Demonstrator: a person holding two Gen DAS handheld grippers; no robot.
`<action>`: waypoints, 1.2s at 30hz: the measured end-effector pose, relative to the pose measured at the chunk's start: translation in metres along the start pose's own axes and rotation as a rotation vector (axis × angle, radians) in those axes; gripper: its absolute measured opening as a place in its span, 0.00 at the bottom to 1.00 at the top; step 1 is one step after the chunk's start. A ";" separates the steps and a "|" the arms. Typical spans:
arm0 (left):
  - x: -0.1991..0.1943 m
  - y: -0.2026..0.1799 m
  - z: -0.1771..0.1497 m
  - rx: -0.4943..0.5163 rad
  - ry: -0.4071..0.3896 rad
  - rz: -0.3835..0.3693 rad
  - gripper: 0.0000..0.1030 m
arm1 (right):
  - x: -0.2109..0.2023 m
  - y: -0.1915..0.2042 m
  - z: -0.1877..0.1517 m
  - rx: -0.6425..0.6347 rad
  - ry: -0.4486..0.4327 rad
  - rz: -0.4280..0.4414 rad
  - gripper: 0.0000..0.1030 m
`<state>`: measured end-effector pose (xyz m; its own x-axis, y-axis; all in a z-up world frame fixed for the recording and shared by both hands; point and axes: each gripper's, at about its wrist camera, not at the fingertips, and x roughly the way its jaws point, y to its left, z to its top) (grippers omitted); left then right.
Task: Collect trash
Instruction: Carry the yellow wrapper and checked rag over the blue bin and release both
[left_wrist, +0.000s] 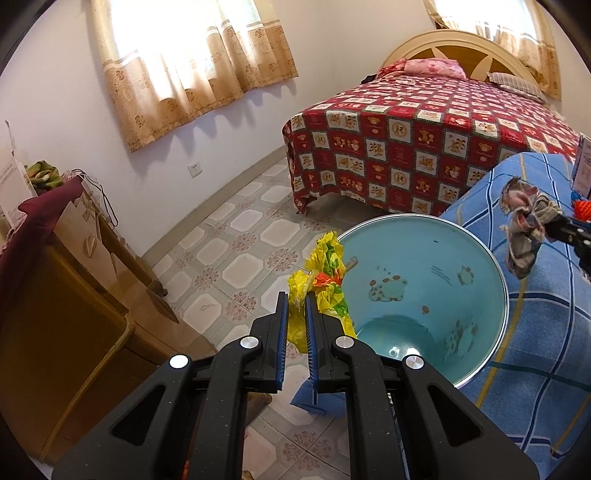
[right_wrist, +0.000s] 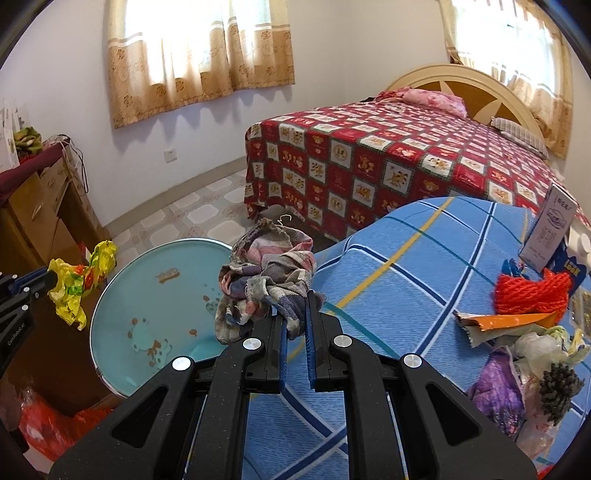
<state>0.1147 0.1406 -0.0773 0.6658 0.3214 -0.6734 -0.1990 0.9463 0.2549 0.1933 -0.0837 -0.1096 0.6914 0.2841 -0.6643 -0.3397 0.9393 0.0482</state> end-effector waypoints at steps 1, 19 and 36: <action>0.000 0.000 0.000 -0.001 0.001 -0.001 0.09 | 0.001 0.001 0.000 -0.002 0.002 0.003 0.09; 0.001 -0.004 -0.001 0.000 0.001 -0.011 0.09 | 0.011 0.017 -0.001 -0.039 0.020 0.031 0.09; -0.006 -0.026 -0.002 0.029 -0.019 -0.079 0.13 | 0.018 0.028 -0.002 -0.069 0.037 0.077 0.12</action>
<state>0.1143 0.1141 -0.0816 0.6922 0.2443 -0.6791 -0.1241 0.9672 0.2214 0.1946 -0.0525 -0.1218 0.6380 0.3463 -0.6878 -0.4346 0.8993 0.0497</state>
